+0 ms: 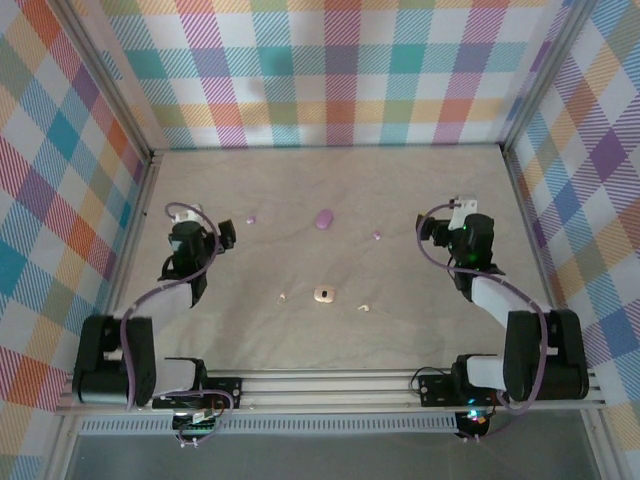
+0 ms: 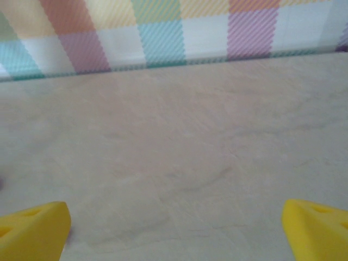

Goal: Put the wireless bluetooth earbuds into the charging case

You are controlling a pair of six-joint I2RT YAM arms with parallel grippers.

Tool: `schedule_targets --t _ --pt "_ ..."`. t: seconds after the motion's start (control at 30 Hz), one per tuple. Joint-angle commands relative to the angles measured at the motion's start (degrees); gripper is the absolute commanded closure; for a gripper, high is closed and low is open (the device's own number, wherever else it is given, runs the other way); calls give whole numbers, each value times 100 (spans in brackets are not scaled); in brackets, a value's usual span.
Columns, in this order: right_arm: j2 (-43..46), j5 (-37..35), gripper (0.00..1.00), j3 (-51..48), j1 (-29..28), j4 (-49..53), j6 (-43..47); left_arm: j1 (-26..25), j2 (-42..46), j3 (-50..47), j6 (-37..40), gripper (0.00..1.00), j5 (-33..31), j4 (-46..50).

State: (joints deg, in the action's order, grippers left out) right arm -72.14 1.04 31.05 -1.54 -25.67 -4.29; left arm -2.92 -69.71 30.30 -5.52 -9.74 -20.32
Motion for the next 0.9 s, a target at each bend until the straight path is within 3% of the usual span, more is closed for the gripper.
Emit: schedule_targets --t 0.0,0.13,0.2,0.3,0.4,0.73,0.87 --pt "152 746 5 675 -79 1557 -440 -16 625 412 -635 0 112 1909" --pt "39 995 8 1402 -594 2893 -16 -19 971 903 -952 1 644 3382" --pt "-96 1163 10 1708 -997 3511 398 -16 999 1084 -1082 3 1234 4053" --pt "-404 1410 12 2081 -1614 4349 1235 -62 894 1125 -1392 10 2202 4430" --pt "-750 1444 12 2353 -2210 4990 1848 -310 785 985 -1749 14 2537 4504" --pt "-1528 992 16 2317 -3686 5024 3011 -1569 797 599 -2451 17 2738 4433" --pt "-1831 962 17 2283 -3905 4785 3248 -1808 945 316 -2805 20 3027 4126"
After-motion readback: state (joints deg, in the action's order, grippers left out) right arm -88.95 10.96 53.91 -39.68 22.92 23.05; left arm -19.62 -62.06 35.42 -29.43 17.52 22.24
